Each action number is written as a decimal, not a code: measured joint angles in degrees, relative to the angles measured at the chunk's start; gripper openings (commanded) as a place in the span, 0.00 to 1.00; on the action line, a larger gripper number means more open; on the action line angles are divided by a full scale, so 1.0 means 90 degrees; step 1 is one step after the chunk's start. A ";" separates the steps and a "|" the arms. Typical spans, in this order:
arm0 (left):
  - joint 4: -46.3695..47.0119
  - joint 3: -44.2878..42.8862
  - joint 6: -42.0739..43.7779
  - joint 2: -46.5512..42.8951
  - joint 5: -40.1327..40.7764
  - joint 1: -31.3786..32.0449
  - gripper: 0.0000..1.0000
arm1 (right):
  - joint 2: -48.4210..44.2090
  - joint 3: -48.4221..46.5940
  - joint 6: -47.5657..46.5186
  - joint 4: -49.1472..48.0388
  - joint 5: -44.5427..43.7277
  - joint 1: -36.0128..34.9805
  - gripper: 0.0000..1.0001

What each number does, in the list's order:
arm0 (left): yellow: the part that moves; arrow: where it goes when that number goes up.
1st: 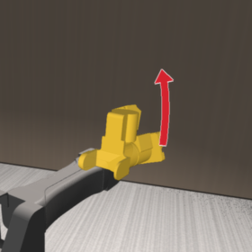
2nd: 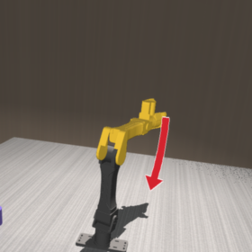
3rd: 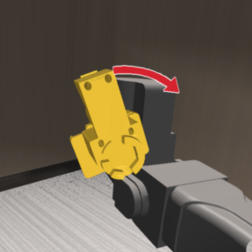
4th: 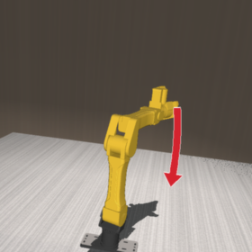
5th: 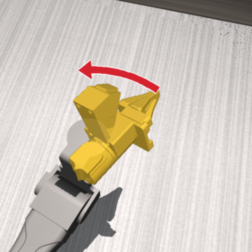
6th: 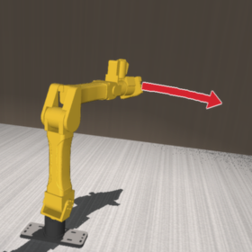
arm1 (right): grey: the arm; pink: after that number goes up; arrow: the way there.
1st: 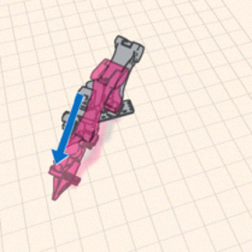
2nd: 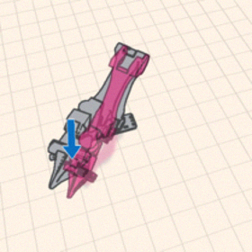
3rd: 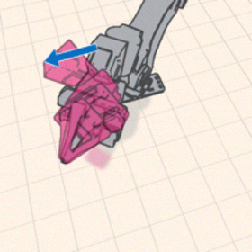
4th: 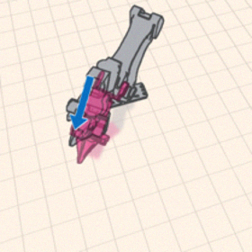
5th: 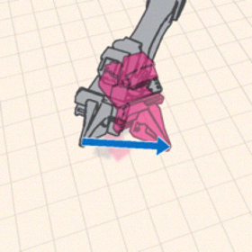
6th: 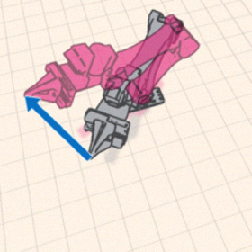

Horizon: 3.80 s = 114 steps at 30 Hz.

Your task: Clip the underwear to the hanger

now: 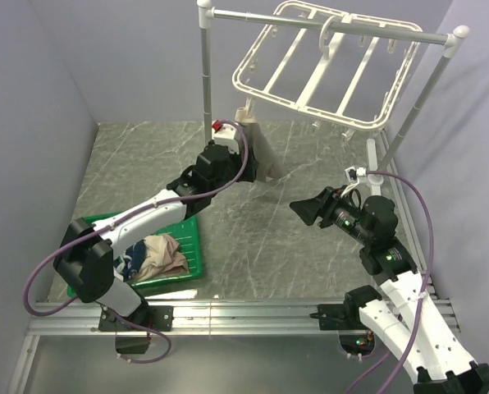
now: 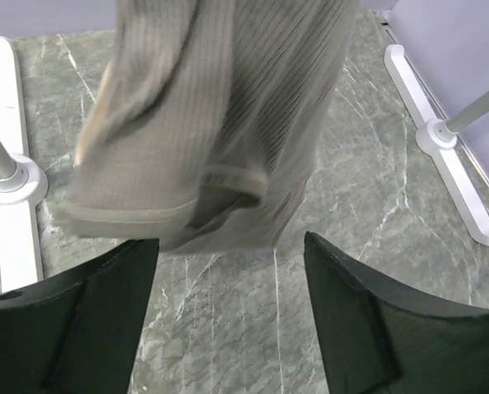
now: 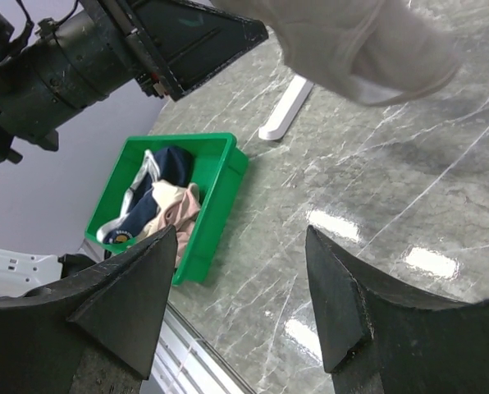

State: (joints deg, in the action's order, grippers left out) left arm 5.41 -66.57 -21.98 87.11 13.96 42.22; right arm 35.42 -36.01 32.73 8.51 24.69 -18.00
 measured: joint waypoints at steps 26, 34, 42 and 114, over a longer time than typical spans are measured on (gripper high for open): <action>-0.0454 0.0002 -0.0731 -0.0032 0.0219 0.0578 0.99 | 0.0794 0.0656 0.0886 -0.1188 -0.0617 0.0000 0.77; -0.0639 -0.0874 -0.1234 0.0403 0.0780 0.0571 0.90 | 0.1134 0.0835 0.1256 -0.1673 -0.0699 0.0024 0.79; -0.1149 -0.1197 -0.1598 0.1095 0.0784 0.0046 0.27 | 0.1520 0.0835 0.1333 -0.2171 -0.0597 0.0112 0.80; 0.0512 0.0612 -0.1056 -0.0952 -0.5413 -0.0879 0.48 | 0.3830 0.0253 0.4464 -0.5202 0.2135 0.1226 0.00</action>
State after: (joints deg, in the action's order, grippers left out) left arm 10.02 -61.06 -31.48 78.54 -34.76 34.30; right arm 69.89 -33.74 72.90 -38.30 43.90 -6.96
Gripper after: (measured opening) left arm 0.402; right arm 0.016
